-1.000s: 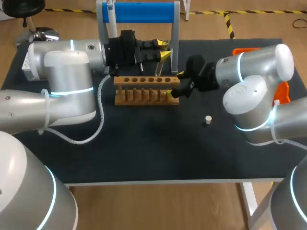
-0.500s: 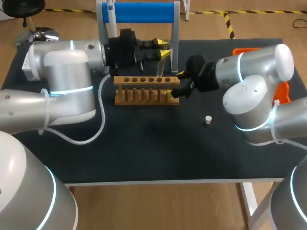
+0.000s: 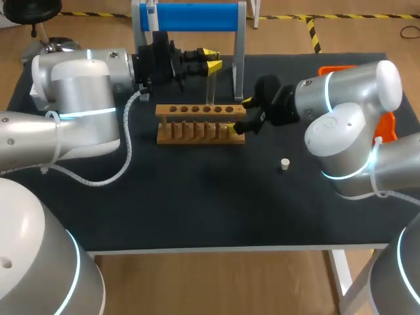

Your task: Invert the test tube, pick up the pipette, mount the tip to pipette, aspirate from beaker and dispense into the tube, eject the tip, return the pipette, and cap with the stopper.

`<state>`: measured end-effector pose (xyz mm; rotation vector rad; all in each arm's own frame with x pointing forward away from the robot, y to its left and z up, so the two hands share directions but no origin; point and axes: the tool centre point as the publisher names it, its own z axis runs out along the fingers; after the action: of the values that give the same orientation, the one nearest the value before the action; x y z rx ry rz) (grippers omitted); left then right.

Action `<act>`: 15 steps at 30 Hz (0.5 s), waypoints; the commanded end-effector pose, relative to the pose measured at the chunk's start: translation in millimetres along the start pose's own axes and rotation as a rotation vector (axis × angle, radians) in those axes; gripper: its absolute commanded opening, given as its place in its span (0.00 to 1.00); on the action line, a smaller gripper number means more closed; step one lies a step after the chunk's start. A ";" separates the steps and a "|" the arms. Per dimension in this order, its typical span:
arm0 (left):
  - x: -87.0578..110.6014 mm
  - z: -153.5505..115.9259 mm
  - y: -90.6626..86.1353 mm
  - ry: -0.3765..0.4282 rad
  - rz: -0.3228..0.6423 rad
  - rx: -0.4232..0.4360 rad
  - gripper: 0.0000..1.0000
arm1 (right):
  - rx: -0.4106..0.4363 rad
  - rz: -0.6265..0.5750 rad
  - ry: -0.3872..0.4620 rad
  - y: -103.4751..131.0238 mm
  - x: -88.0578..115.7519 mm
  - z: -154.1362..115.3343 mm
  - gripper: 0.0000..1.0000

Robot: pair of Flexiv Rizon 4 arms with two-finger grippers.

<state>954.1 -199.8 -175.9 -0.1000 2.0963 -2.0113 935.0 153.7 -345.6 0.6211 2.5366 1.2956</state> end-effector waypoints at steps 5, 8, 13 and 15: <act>-10.0 -4.3 4.7 -0.023 -0.022 0.011 0.00 | 0.002 0.000 0.003 0.0 -0.5 -1.0 1.00; -12.6 -3.4 8.8 -0.023 -0.029 0.016 0.00 | 0.002 0.000 0.003 0.0 -0.5 -1.0 1.00; -15.8 -1.7 14.7 -0.022 -0.044 0.037 0.00 | 0.002 0.000 0.003 0.0 -0.5 -1.0 1.00; -17.6 -0.8 18.2 -0.023 -0.047 0.039 0.00 | 0.002 0.000 0.003 0.0 -0.5 -1.0 1.00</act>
<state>967.7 -191.7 -186.8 -0.1735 2.0634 -2.0569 935.1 153.6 -345.8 0.6207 2.5367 1.2962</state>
